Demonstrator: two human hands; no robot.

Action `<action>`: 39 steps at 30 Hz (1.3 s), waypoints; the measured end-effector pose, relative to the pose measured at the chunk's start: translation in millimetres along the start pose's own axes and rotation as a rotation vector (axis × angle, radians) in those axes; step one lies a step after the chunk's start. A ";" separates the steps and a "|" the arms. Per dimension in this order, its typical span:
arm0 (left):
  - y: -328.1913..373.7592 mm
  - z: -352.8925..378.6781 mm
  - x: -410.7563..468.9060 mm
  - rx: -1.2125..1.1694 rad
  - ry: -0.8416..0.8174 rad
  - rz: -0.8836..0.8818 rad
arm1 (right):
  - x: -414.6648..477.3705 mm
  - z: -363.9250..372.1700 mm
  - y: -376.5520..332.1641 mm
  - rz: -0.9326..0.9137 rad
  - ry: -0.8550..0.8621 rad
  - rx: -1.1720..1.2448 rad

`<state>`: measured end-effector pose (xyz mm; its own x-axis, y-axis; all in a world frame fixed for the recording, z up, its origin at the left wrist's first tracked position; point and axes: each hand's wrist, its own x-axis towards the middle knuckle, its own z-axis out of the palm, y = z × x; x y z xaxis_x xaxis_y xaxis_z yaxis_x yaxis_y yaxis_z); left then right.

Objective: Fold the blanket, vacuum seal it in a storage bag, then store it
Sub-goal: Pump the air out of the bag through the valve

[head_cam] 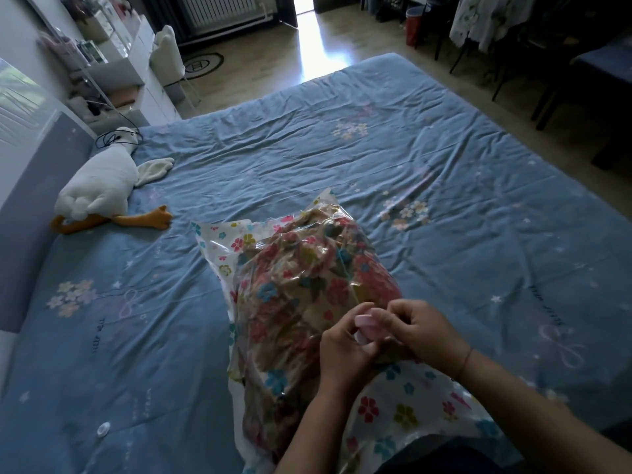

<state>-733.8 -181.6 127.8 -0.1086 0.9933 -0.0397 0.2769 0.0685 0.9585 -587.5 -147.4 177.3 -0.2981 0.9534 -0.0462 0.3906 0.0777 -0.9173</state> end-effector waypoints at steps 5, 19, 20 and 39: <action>2.1 -6.1 1.9 0.004 -0.019 -0.007 | -5.2 -21.1 -53.2 -0.178 0.027 0.211; 0.5 -2.1 -0.1 -0.021 -0.009 -0.042 | -2.9 -19.5 -39.9 -0.150 0.012 0.044; 2.2 -3.2 -0.4 -0.018 -0.019 -0.039 | -4.9 -25.4 -55.3 -0.194 0.008 0.139; 4.3 1.2 -2.6 -0.009 -0.021 -0.050 | -7.3 -23.7 -56.7 -0.190 0.038 0.319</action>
<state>-731.2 -183.7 131.8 -0.1015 0.9905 -0.0931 0.2632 0.1170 0.9576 -586.9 -151.9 239.0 -0.3046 0.9412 0.1464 0.0383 0.1657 -0.9854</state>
